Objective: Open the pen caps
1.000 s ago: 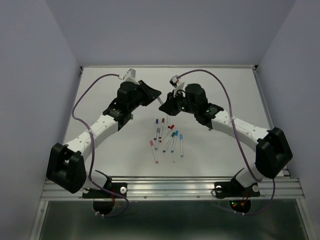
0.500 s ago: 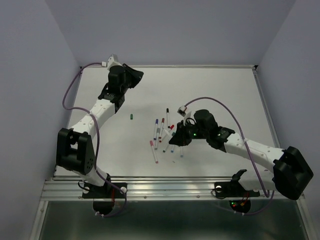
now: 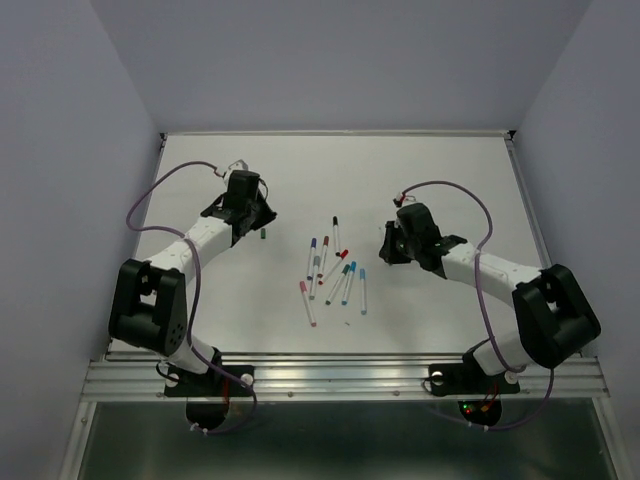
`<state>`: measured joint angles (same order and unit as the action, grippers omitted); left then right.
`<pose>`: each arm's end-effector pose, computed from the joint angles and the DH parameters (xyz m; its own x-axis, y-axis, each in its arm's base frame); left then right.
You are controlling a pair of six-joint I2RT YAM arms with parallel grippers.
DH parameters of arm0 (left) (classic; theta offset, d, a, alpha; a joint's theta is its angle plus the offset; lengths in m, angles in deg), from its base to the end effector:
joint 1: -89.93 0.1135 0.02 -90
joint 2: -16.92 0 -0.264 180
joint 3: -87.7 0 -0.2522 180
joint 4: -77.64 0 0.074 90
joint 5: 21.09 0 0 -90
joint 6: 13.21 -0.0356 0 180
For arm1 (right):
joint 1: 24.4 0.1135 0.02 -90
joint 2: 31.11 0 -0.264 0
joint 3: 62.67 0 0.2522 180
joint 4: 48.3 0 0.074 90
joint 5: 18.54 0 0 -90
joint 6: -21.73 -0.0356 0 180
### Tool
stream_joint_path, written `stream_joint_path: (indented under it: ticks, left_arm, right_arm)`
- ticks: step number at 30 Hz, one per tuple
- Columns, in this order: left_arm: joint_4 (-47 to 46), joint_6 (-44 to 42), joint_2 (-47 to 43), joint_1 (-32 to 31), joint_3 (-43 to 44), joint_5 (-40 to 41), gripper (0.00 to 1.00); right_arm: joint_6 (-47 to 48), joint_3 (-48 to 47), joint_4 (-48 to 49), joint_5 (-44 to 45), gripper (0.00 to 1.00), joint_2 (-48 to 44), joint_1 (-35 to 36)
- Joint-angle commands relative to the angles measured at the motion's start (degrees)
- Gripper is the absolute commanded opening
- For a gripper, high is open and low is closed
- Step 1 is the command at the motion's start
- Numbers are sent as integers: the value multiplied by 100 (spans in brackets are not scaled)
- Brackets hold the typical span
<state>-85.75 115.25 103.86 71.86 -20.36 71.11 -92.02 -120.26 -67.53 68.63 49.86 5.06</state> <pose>0.3263 -0.1050 0.2544 -0.5636 -0.4699 -0.6794 -0.0915 0.8529 -0.5139 0.2522 0.1445 0.2000 -0.7501 0.0383 -0.6602 -0.2412 0.9137 0.3270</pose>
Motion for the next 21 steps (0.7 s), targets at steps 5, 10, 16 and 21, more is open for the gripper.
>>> stream_joint_path:
  ticks: [5, 10, 16, 21]
  left_arm:
    - [1024, -120, -178, -31, -420, 1273, 3]
    - [963, -14, 218, 92, -430, 1301, 3]
    - [972, -58, 605, 145, -245, 1441, 3]
    - [945, -49, 851, 198, -96, 1512, 3]
  right_arm:
    - [195, -529, -235, 1372, 6, 841, -36]
    - [134, -732, -314, 1706, 10, 1202, -89]
    - [300, -776, -445, 2155, 16, 1316, -89]
    - [336, -784, -455, 1988, 36, 1316, -89]
